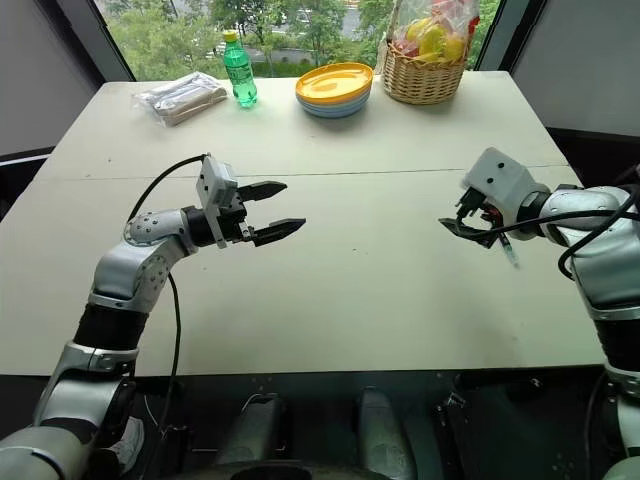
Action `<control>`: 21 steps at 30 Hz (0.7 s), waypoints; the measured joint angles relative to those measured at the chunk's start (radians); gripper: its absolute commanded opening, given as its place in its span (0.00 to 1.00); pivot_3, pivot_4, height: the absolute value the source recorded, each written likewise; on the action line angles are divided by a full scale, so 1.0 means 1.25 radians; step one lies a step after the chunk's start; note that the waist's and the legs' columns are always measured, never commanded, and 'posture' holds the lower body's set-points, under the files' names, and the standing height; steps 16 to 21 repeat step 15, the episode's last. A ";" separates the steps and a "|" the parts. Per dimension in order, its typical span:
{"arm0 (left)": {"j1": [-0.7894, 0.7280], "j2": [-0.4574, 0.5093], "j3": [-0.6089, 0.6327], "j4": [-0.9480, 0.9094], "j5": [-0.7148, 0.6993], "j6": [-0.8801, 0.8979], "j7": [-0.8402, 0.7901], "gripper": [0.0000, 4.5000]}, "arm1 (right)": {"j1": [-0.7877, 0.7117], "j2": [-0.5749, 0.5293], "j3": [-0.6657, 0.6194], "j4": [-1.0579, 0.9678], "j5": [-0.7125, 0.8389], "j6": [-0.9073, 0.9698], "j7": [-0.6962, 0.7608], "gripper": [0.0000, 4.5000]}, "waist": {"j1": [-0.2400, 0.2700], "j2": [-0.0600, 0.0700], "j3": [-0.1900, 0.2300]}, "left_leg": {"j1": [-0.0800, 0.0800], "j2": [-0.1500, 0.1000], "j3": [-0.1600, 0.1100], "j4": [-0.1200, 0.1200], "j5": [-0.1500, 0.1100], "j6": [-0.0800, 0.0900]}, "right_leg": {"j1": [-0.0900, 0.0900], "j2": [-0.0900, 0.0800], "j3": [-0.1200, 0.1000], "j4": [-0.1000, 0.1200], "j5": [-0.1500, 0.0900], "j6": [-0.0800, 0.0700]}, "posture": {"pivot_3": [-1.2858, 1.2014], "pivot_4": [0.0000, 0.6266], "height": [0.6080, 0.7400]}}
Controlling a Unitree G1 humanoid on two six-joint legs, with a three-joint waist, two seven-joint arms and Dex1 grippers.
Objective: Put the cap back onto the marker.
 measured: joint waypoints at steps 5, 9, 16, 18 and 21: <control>-0.056 -0.021 -0.024 0.115 0.017 -0.045 -0.075 0.97 | 0.033 -0.118 -0.005 0.002 0.000 -0.033 0.096 0.99 | 0.002 0.000 0.000 | 0.000 0.000 0.000 0.000 0.000 0.000 | 0.000 0.000 0.000 0.000 0.000 0.000 | 0.52 0.24 1.00; -0.094 -0.046 -0.032 0.165 0.032 -0.074 -0.112 0.97 | 0.052 -0.154 -0.022 0.008 -0.003 -0.062 0.123 0.99 | 0.001 0.000 0.000 | 0.000 0.000 0.000 0.001 0.000 0.000 | 0.000 0.000 0.000 0.000 0.000 0.000 | 0.52 0.24 1.00; -0.103 -0.060 -0.033 0.193 0.043 -0.094 -0.132 0.97 | 0.077 -0.161 -0.039 0.008 -0.002 -0.074 0.138 0.99 | 0.002 0.000 0.000 | 0.000 0.000 0.000 0.001 0.000 0.000 | 0.000 0.000 0.000 0.001 0.000 0.000 | 0.52 0.24 1.00; -0.103 -0.060 -0.033 0.193 0.043 -0.094 -0.132 0.97 | 0.077 -0.161 -0.039 0.008 -0.002 -0.074 0.138 0.99 | 0.002 0.000 0.000 | 0.000 0.000 0.000 0.001 0.000 0.000 | 0.000 0.000 0.000 0.001 0.000 0.000 | 0.52 0.24 1.00; -0.103 -0.060 -0.033 0.193 0.043 -0.094 -0.132 0.97 | 0.077 -0.161 -0.039 0.008 -0.002 -0.074 0.138 0.99 | 0.002 0.000 0.000 | 0.000 0.000 0.000 0.001 0.000 0.000 | 0.000 0.000 0.000 0.001 0.000 0.000 | 0.52 0.24 1.00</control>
